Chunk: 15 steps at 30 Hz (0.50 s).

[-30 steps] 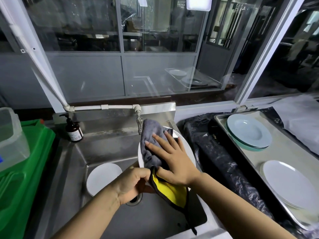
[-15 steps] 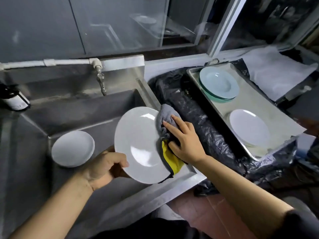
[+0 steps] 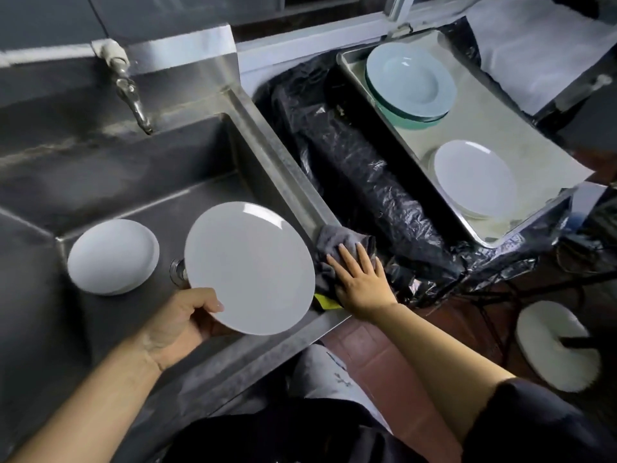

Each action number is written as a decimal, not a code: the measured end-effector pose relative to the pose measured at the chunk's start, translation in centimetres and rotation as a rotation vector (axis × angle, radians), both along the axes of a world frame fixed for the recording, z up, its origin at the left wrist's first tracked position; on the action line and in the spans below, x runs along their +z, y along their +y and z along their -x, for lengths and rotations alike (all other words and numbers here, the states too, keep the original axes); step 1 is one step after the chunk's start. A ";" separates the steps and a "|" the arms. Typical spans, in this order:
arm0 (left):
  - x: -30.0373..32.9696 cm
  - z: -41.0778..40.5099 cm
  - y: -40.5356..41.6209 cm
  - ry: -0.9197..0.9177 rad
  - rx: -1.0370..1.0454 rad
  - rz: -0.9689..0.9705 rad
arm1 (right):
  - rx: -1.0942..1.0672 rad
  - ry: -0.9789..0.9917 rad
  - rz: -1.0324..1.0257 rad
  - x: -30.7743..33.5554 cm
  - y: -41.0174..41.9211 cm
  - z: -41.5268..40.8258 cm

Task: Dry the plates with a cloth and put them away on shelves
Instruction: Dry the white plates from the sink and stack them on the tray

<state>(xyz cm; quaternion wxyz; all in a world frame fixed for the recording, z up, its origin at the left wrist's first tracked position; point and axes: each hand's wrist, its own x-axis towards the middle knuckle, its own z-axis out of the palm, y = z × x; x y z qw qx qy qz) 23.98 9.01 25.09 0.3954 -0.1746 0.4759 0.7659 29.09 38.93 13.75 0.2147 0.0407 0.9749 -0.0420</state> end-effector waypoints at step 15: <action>3.0 2.5 6.6 0.043 -0.091 -0.015 | -0.019 0.242 0.161 7.4 3.8 0.6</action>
